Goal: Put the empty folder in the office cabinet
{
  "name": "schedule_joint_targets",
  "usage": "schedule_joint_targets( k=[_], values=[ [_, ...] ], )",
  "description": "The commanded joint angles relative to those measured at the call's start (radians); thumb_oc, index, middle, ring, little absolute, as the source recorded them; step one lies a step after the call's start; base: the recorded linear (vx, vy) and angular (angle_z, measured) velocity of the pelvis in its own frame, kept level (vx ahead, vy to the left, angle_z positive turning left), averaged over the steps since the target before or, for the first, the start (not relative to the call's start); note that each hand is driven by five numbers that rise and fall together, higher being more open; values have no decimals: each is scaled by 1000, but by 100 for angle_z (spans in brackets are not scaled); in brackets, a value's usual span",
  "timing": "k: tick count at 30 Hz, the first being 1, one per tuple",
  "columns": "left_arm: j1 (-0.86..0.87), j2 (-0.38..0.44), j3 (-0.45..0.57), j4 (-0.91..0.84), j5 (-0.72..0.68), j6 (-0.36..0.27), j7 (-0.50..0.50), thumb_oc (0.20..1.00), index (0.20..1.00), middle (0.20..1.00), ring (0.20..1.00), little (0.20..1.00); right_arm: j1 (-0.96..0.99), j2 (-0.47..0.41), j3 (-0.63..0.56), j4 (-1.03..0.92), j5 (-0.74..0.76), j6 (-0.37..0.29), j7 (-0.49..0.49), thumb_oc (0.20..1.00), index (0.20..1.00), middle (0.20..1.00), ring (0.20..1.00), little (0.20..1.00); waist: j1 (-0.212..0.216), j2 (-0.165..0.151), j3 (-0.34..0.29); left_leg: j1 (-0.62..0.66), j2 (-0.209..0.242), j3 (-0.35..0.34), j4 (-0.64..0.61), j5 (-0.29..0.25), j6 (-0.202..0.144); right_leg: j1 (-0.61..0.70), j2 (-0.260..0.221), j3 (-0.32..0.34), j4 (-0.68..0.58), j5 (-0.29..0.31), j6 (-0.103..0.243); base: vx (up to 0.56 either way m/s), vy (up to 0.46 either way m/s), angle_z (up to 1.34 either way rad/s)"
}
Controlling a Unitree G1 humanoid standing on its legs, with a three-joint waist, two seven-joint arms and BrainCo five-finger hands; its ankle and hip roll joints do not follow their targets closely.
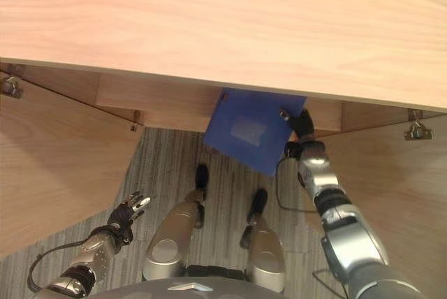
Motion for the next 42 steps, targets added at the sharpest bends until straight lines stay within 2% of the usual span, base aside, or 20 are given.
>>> schedule_joint_targets(
  k=[1, 2, 3, 4, 6, 7, 9, 13, 19, 25, 26, 27, 29, 32, 35, 36, 40, 42],
  values=[
    [133, -4, -44, -7, -30, -3, -28, 1000, 1000, 1000, 1000, 1000, 11, -112, -30, -36, 67, -35, 3, 200, 200, 200, 200, 200, 21, 65, -93, 56, -52, 3, 27, -146, 46, -60, 29, 22, 48, -42, 19, 47, 43, -17],
    [134, -5, -45, -8, -33, -1, -28, 1000, 1000, 1000, 1000, 1000, 8, -114, -30, -35, 68, -33, 0, 200, 200, 200, 200, 200, 20, 65, -91, 57, -53, 4, 29, -149, 46, -60, 29, 23, 41, -37, 22, 143, 5, -25],
    [150, -2, -41, -24, -55, 10, -24, 1000, 1000, 1000, 1000, 1000, -23, -127, -42, -7, 78, -19, 2, 200, 200, 200, 200, 200, 3, 61, -78, 81, -62, 23, 56, -195, 36, -93, 34, 31, -68, 27, 52, 278, -3, -27],
    [160, 1, -38, -28, -60, 15, -23, 1000, 1000, 1000, 1000, 1000, -28, -128, -51, 4, 84, -12, 2, 200, 200, 200, 200, 200, 0, 61, -81, 99, -60, 20, 66, -227, 31, -114, 39, 36, -98, 25, 70, 285, -38, -22],
    [171, 0, -31, -34, -65, 23, -21, 1000, 1000, 1000, 1000, 1000, -30, -127, -67, 19, 85, -4, 5, 200, 200, 200, 200, 200, -5, 49, -73, 102, -64, 31, 105, -244, 34, -168, 32, 30, -98, 35, 75, 211, -84, -7],
    [184, -9, -28, -35, -56, 29, -3, 1000, 1000, 1000, 1000, 1000, -21, -122, -86, 27, 91, 7, -7, 200, 200, 200, 200, 200, -9, 40, -68, 119, -69, 20, 142, -280, 40, -205, 28, 30, -98, 44, 81, 251, -100, 15],
    [191, -15, -26, -31, -48, 28, 5, 1000, 1000, 1000, 1000, 1000, -12, -118, -93, 25, 94, 17, -15, 200, 200, 200, 200, 200, -13, 36, -66, 126, -71, 16, 158, -294, 42, -213, 26, 31, -98, 47, 81, 266, -90, 35],
    [222, -49, -7, 4, -26, 23, 29, 1000, 1000, 1000, 1000, 1000, 62, -88, -125, 46, 88, 22, -38, 200, 200, 200, 200, 200, -25, 16, -68, 160, -81, -4, 235, -357, 59, -206, 19, 47, -98, 62, 78, 380, -148, 71],
    [243, -65, -12, 49, 18, 14, 23, 1000, 1000, 1000, 1000, 1000, 70, -71, -165, 108, 137, 31, -87, 200, 200, 200, 200, 200, -20, 4, -74, 151, -57, -14, 310, -403, 56, -174, 16, 55, -98, 45, 67, 265, -191, 12],
    [235, -63, -20, 55, 8, 7, 21, 1000, 1000, 1000, 1000, 1000, 51, -67, -170, 119, 158, 41, -113, 200, 200, 200, 200, 200, -21, 3, -69, 135, -49, -22, 330, -413, 56, -169, 18, 67, -98, 43, 59, 79, -91, 24],
    [227, -37, -35, 46, -11, -7, -39, 1000, 1000, 1000, 1000, 1000, 5, -60, -177, 120, 217, 58, -196, 200, 200, 200, 200, 200, -19, 23, -50, 104, -30, -28, 342, -417, 45, -167, 24, 70, -94, 38, 40, 118, -163, -18],
    [227, -37, -35, 46, -11, -7, -39, 1000, 1000, 1000, 1000, 1000, 5, -60, -177, 120, 217, 58, -196, 200, 200, 200, 200, 200, -19, 23, -50, 104, -30, -28, 342, -417, 45, -167, 24, 70, -94, 38, 40, 154, -191, -6],
    [226, -20, -32, 56, -15, -11, -96, 1000, 1000, 1000, 1000, 1000, -59, -59, -190, 117, 339, 63, -247, 200, 200, 200, 200, 200, -26, 40, -28, 59, -20, -30, 369, -417, 38, -209, 29, 82, -40, 24, 18, 65, -58, 9],
    [213, -16, -36, 58, -11, -7, -118, 1000, 1000, 1000, 1000, 1000, -100, -43, -218, 117, 447, 50, -305, 200, 200, 200, 200, 200, -28, 48, -24, 5, -16, -35, 387, -416, 34, -262, 38, 85, -2, 17, 4, 4, -55, 11],
    [199, -21, -47, 66, -15, -18, -126, 1000, 1000, 1000, 1000, 1000, -139, -17, -226, 115, 515, 14, -394, 200, 200, 200, 200, 200, -32, 55, -24, -47, -20, -39, 405, -415, 32, -310, 43, 89, 16, 15, -7, -16, -28, -10],
    [193, -28, -53, 71, -23, -24, -123, 1000, 1000, 1000, 1000, 1000, -166, -1, -234, 116, 573, -32, -439, 200, 200, 200, 200, 200, -35, 59, -24, -85, -20, -39, 423, -417, 32, -345, 45, 93, 37, 13, -12, -16, -16, -10],
    [172, -39, -56, 75, -42, -14, -109, 1000, 1000, 1000, 1000, 1000, -211, 34, -239, 107, 602, -79, -496, 200, 200, 200, 200, 200, -39, 64, -24, -146, -23, -41, 451, -417, 32, -406, 49, 101, 72, 12, -21, -29, -13, -4],
    [172, -39, -56, 75, -42, -14, -109, 1000, 1000, 1000, 1000, 1000, -211, 34, -239, 107, 602, -79, -496, 200, 200, 200, 200, 200, -39, 64, -24, -146, -23, -41, 451, -417, 32, -406, 49, 101, 72, 12, -21, 0, 0, 0]
  ],
)
